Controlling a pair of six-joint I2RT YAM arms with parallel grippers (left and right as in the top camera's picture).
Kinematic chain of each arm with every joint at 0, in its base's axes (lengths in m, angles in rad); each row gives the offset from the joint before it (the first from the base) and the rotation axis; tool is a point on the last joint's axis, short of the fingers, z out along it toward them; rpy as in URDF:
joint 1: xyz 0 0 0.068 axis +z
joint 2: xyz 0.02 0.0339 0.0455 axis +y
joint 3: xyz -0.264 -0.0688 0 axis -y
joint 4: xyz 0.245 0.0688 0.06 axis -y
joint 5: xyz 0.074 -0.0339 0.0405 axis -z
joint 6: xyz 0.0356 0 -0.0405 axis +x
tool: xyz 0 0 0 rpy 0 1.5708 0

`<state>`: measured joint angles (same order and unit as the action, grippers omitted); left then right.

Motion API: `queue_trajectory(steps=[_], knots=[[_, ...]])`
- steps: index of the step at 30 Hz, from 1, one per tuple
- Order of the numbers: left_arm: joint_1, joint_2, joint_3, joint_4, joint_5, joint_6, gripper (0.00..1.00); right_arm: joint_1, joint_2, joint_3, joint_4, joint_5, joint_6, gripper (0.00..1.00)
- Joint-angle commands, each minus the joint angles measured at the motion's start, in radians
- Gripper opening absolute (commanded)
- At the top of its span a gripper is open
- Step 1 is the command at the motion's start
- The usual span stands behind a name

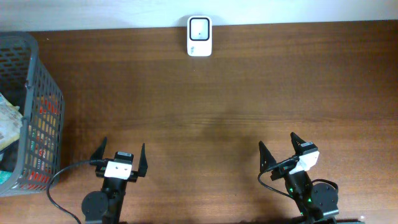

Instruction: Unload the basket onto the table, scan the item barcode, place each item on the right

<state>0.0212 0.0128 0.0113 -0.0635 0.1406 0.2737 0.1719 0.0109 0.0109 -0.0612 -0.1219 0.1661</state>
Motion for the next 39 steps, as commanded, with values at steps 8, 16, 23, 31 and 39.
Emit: queue_trajectory(steps=[8,16,23,31,39], knots=[[0.006,-0.001,-0.002,0.05,-0.034,0.012,0.99,0.006,-0.008,-0.005,-0.003,0.002,0.007,0.99],[0.006,0.002,0.013,0.246,0.047,0.012,0.99,0.006,-0.008,-0.005,-0.003,0.002,0.007,0.99],[0.006,0.177,0.172,0.246,0.092,0.011,0.99,0.006,-0.008,-0.005,-0.003,0.002,0.007,0.99],[0.006,0.585,0.487,0.236,0.299,0.011,0.99,0.006,-0.008,-0.005,-0.003,0.002,0.008,0.99],[0.006,1.119,1.213,-0.365,0.36,0.013,0.99,0.006,-0.008,-0.005,-0.003,0.002,0.007,0.99]])
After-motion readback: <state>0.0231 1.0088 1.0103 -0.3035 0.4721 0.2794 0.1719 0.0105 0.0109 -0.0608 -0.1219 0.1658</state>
